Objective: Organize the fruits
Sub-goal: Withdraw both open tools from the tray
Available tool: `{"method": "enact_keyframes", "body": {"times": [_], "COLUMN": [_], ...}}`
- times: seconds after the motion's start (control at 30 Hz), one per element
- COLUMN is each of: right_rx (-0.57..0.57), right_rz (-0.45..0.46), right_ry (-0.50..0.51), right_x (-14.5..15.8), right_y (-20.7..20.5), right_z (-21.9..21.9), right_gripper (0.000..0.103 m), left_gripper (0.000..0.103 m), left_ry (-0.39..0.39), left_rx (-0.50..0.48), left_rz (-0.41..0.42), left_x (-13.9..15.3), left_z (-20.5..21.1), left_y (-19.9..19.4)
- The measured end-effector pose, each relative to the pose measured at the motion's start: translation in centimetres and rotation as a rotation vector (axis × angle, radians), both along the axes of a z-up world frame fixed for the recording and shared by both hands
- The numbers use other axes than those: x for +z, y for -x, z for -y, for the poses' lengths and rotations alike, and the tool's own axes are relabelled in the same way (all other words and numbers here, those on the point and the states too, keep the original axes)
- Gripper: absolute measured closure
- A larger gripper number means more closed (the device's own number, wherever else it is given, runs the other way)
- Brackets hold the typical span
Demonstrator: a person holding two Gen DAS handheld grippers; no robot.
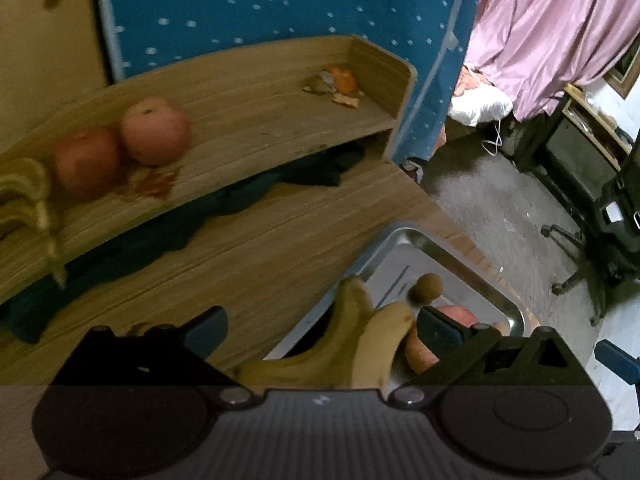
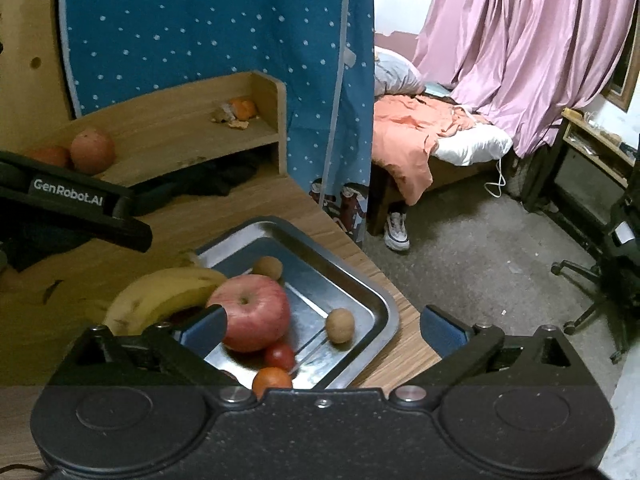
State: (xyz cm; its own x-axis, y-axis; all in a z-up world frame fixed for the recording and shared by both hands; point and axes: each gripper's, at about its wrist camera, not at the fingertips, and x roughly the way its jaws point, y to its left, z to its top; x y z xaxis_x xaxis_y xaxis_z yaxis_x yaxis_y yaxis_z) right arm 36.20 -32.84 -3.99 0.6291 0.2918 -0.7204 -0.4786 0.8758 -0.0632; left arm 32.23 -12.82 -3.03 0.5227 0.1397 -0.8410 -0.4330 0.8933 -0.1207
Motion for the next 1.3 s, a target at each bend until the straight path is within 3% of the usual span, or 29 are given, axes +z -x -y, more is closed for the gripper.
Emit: {"method": "enact_keyframes", "body": {"times": [0.3,0.73,1.3], "right_rx": [-0.023,-0.071,-0.051], "right_rz": [0.036,0.106,0.188], "right_ry": [-0.023,-0.043,-0.094], "right_x": [2.1,3.6,4.8], "right_y": [5.6,15.0,18.4], "right_z": [-1.1,-0.8,0.5], "right_gripper": [0.001,0.001,0.001], "left_gripper": [0.000,0.000,0.000], "left_ry": [-0.023,-0.028,-0.089], "left_rx": [-0.017,-0.045,0.011], "left_rz": [0.060,0.098,0.158], "left_x": [2.5,3.4,5.0], "left_z": [-1.0,-1.3,0.1], "left_y": [4.7,11.9,16.7]}}
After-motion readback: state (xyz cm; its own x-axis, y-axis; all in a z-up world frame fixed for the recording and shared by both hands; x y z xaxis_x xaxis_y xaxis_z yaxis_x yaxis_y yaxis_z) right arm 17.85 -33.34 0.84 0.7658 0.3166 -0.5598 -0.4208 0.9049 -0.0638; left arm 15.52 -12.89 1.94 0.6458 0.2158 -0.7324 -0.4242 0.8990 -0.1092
